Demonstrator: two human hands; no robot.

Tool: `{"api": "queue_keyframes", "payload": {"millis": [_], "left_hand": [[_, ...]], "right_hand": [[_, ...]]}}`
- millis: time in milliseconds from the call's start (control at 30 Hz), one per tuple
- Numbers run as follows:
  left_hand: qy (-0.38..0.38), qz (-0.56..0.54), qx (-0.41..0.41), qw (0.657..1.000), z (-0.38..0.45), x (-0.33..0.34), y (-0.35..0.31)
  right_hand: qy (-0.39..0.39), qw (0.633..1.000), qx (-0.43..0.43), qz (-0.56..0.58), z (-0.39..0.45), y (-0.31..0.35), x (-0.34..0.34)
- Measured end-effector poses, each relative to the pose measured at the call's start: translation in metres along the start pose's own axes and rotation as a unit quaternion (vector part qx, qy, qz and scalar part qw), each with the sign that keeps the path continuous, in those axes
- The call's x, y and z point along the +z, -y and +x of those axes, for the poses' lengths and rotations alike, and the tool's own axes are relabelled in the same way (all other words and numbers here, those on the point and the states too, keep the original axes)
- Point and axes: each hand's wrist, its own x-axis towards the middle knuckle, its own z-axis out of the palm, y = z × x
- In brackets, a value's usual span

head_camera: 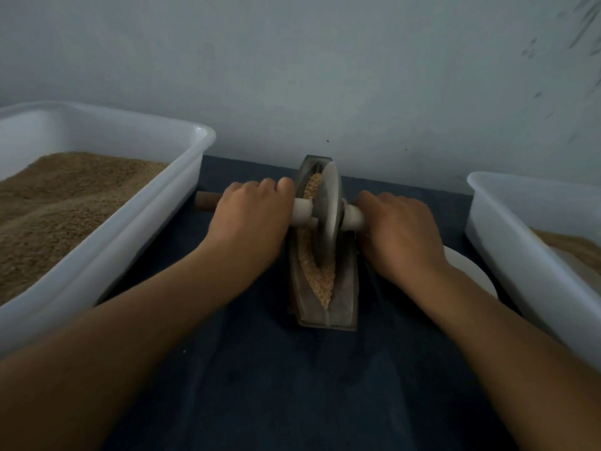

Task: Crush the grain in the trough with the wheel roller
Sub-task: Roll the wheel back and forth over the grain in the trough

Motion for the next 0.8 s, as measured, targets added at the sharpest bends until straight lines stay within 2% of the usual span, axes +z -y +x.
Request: {"api": "queue_keyframes", "payload": {"millis": [300, 500, 800], "left_hand": [[0.034, -0.002, -0.039, 0.999, 0.062, 0.019, 0.01], [0.028, 0.006, -0.034, 0.999, 0.073, 0.021, 0.009], [0.069, 0.029, -0.025, 0.997, 0.036, 0.006, 0.006]], "right_hand": [[0.051, 0.998, 0.039, -0.007, 0.057, -0.018, 0.034], [0.102, 0.992, 0.066, 0.015, 0.068, -0.023, 0.039], [0.015, 1.0, 0.016, 0.018, 0.021, -0.006, 0.013]]}}
